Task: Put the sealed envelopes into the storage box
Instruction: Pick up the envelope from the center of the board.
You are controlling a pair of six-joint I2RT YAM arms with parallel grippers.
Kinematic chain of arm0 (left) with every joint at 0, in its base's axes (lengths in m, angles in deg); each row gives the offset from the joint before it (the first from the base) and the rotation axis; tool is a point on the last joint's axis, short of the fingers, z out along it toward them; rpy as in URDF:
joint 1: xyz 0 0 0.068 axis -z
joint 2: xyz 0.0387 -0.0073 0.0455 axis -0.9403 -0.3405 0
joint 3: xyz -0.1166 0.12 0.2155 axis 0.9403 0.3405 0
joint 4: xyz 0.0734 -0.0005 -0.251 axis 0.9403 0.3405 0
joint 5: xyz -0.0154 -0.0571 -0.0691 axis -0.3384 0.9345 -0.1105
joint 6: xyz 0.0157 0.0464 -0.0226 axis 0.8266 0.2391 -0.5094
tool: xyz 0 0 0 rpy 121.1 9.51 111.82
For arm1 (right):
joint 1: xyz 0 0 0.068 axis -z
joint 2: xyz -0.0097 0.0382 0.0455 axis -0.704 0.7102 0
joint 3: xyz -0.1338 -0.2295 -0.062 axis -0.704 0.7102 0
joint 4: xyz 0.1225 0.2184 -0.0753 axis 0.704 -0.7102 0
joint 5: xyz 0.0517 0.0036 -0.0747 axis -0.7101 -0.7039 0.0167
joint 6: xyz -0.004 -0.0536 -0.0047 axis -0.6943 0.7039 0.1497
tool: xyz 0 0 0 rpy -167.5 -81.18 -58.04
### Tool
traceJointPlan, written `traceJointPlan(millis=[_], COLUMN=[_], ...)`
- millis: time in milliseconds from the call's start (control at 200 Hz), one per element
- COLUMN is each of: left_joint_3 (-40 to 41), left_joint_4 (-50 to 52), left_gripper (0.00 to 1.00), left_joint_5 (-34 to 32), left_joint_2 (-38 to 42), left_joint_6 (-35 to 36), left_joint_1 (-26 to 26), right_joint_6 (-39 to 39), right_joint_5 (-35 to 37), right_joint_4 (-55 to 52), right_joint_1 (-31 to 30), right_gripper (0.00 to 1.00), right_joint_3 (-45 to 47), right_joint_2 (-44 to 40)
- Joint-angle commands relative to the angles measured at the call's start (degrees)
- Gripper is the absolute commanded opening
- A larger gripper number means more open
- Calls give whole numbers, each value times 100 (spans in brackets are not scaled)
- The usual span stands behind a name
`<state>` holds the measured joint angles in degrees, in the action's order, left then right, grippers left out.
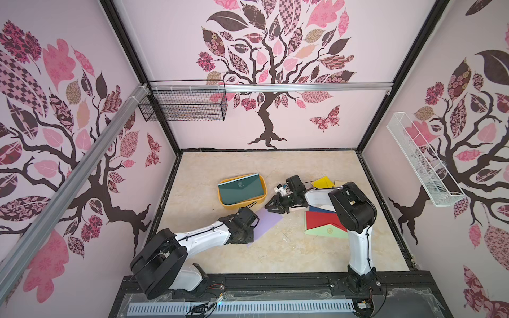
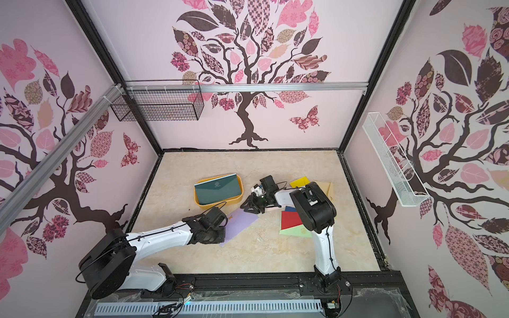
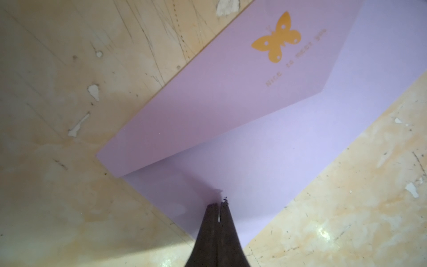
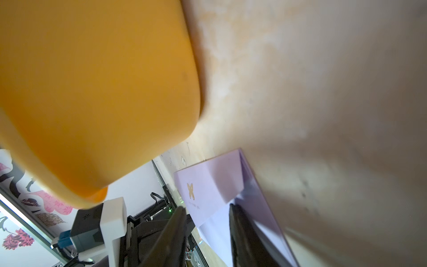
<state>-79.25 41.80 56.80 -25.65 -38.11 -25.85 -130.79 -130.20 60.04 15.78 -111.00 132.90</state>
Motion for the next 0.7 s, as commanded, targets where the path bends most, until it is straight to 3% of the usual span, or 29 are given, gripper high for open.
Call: traceJointPlan(millis=[0, 690], left_joint_3=[346, 346], left_joint_4=[218, 205], left_gripper=[0, 0], left_joint_5=[-92, -83], left_joint_2=[-436, -402], left_joint_6=[74, 101], left_joint_1=[-4, 31], right_joint_6=[-204, -482], right_joint_5=[14, 92], right_joint_4=[233, 483], right_joint_1=[-30, -168], right_gripper=[34, 13], right_joint_3=[-142, -330], right_joint_2=[285, 585])
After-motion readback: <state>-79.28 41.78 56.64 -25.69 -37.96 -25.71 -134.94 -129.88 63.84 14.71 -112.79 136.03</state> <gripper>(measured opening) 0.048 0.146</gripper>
